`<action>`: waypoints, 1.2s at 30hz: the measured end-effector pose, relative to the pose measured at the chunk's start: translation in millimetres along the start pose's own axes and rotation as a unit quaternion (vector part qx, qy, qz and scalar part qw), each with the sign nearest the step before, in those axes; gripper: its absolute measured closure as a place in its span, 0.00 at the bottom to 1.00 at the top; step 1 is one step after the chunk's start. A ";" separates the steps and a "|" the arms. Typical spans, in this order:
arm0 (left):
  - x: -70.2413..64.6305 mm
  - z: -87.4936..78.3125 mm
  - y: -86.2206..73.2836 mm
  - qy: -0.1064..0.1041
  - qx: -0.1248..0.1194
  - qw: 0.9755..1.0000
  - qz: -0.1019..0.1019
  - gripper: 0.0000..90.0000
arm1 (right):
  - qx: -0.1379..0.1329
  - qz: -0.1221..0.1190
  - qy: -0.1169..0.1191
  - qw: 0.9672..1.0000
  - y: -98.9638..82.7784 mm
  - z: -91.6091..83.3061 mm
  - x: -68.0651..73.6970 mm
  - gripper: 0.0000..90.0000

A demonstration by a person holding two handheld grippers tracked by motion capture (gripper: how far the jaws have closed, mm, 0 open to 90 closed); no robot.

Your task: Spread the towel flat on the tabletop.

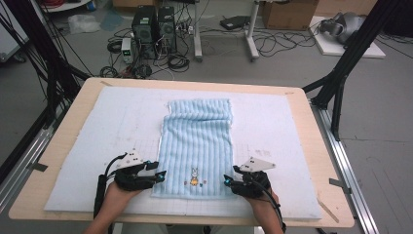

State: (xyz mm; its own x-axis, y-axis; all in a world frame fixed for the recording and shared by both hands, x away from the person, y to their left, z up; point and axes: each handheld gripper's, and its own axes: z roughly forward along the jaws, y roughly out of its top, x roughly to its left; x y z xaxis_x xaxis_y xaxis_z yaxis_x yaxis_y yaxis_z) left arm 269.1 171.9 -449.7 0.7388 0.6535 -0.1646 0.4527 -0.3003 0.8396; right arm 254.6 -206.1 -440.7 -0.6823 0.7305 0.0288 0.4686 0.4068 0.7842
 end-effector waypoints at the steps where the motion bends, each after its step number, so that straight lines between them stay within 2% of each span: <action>1: -0.7 1.7 -0.2 0.001 0.008 1.000 0.004 0.55 | 0.002 -0.003 0.002 1.000 -0.3 0.3 0.6 0.57; 4: -2.8 6.0 1.0 0.003 0.030 0.999 0.012 0.57 | 0.009 -0.005 0.010 1.000 -0.7 3.3 1.9 0.58; 6: -4.9 8.7 2.1 0.007 0.044 0.999 0.027 0.64 | 0.019 -0.011 0.011 1.000 -1.4 6.8 2.3 0.59; 7: -5.4 8.9 2.1 0.015 0.043 0.999 0.026 0.67 | 0.029 -0.016 0.011 0.999 -2.1 9.2 2.3 0.60; 9: -2.4 8.3 2.3 0.015 0.044 0.999 0.017 0.77 | 0.027 -0.015 0.016 0.999 -2.6 10.5 1.8 0.62; 11: -0.1 8.0 2.0 0.007 0.043 0.999 0.009 0.89 | 0.030 -0.011 0.019 0.999 -2.1 10.1 0.1 0.68; 13: -3.0 8.0 1.8 0.006 0.045 0.999 0.022 0.94 | 0.031 -0.010 0.025 0.999 -1.8 8.8 -1.1 0.82; 14: -4.8 7.8 1.4 0.007 0.046 0.999 0.028 0.95 | 0.033 -0.005 0.034 0.999 -1.8 8.0 -0.2 0.89; 16: -6.6 6.3 0.4 0.006 0.046 0.998 0.030 0.96 | 0.039 -0.012 0.034 0.999 -1.9 6.6 3.8 0.94; 19: -5.8 1.9 -2.3 -0.008 0.048 0.999 0.014 0.96 | 0.048 -0.024 0.027 0.998 -1.1 4.1 9.6 0.94; 23: -7.2 -4.2 -7.3 -0.024 0.045 0.999 -0.001 0.96 | 0.054 -0.024 0.034 0.998 -3.7 -1.4 15.3 0.93; 29: -10.9 -12.8 -13.7 -0.041 0.049 0.998 -0.008 0.96 | 0.064 -0.036 0.048 0.996 -9.9 -12.8 25.2 0.93; 32: -17.3 -18.0 -18.7 -0.052 0.050 0.997 -0.014 0.96 | 0.066 -0.044 0.053 0.995 -13.1 -19.0 30.0 0.94; 36: -27.3 -25.9 -24.1 -0.066 0.059 0.996 -0.004 0.96 | 0.074 -0.056 0.059 0.994 -19.4 -30.0 39.3 0.94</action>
State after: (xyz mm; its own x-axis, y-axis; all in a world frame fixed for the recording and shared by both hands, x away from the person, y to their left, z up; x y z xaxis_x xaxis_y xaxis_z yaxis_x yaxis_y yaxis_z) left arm 225.1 179.3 -452.0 0.7906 0.5610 -0.2454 0.5095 -0.3802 0.7719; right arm 201.8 -201.8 -436.2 -0.7924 0.6095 0.0258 0.4568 0.5648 0.6873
